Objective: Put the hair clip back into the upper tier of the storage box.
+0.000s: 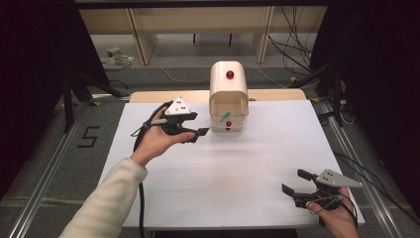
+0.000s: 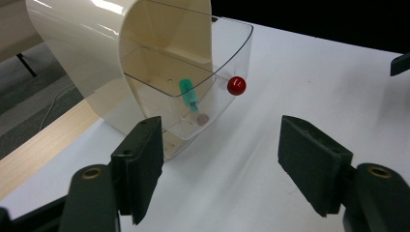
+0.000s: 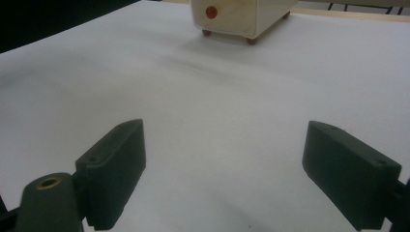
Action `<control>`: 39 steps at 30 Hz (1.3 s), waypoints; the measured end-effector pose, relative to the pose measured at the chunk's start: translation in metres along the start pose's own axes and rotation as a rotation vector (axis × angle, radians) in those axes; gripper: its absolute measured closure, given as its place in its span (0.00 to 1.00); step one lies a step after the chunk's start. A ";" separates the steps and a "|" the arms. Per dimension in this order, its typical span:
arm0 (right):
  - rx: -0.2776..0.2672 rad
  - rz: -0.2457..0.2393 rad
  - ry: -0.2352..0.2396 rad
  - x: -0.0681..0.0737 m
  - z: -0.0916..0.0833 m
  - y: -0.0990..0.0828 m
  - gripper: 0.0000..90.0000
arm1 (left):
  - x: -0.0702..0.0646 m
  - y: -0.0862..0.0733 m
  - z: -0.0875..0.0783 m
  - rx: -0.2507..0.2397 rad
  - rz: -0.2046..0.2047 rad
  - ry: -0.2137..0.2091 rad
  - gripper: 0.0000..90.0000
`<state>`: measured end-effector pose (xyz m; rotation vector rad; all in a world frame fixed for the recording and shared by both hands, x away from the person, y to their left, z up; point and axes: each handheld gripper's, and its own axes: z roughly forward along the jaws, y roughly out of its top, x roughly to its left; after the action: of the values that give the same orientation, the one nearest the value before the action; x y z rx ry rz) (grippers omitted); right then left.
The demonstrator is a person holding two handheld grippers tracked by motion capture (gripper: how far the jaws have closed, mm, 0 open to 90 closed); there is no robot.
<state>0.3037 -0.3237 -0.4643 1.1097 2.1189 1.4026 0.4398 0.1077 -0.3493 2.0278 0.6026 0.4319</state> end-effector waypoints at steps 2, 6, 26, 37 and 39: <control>0.001 0.001 -0.001 0.000 0.000 0.000 0.18 | -0.001 -0.005 -0.003 0.000 -0.002 0.003 0.34; 0.002 -0.002 -0.001 0.000 0.000 0.000 0.18 | -0.003 -0.015 -0.010 -0.004 -0.011 0.004 0.30; -0.003 0.001 0.003 0.001 0.002 0.000 0.18 | -0.022 -0.089 -0.023 -0.016 -0.033 0.010 0.28; 0.005 -0.004 0.000 0.002 0.001 0.000 0.18 | -0.032 -0.133 -0.028 -0.021 -0.104 0.010 0.27; 0.003 -0.005 0.000 0.002 0.001 0.000 0.18 | -0.033 -0.136 -0.028 -0.017 -0.102 0.017 0.26</control>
<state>0.3031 -0.3221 -0.4646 1.1043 2.1230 1.3979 0.3655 0.1670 -0.4559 1.9696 0.7069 0.3926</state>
